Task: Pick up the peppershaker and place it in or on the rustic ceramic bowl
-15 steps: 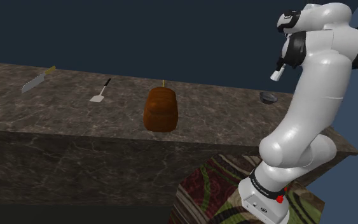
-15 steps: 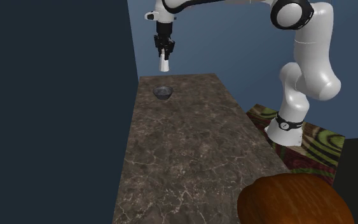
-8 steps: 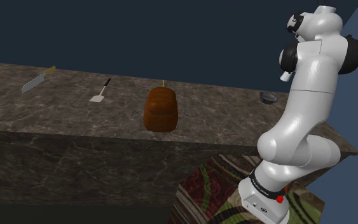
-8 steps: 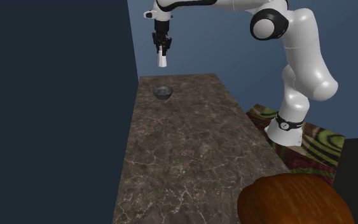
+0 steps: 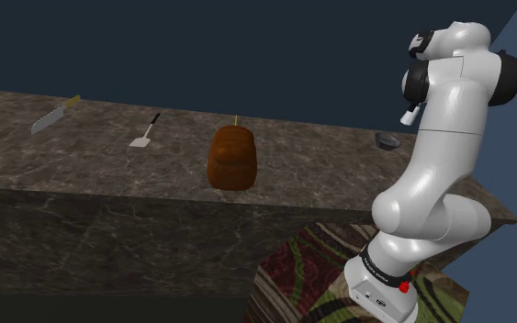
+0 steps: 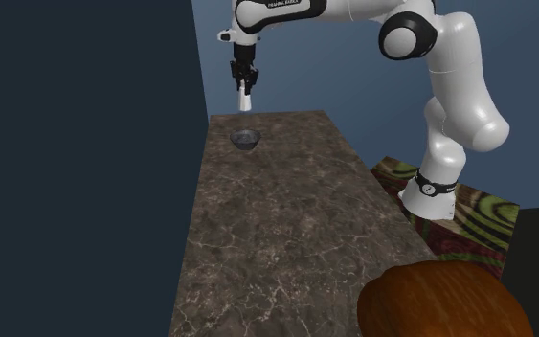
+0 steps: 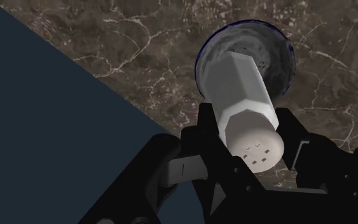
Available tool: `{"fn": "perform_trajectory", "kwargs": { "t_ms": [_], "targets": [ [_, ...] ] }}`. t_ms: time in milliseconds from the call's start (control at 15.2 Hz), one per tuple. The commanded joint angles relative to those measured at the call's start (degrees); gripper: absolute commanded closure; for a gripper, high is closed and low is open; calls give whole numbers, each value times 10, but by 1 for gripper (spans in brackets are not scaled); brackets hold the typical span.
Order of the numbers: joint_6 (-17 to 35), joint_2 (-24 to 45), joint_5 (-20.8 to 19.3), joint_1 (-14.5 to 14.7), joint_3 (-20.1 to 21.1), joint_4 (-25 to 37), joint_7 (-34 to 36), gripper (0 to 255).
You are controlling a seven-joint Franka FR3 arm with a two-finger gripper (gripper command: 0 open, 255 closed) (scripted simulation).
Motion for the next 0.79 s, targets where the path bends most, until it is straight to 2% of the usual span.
{"fn": "perform_trajectory", "kwargs": {
  "t_ms": [0,462,726],
  "targets": [
    [16,2,2,2,1,-14,-1,255],
    [66,7,7,9,5,-62,-7,255],
    [66,7,7,9,5,-62,-7,255]
  ]
}}
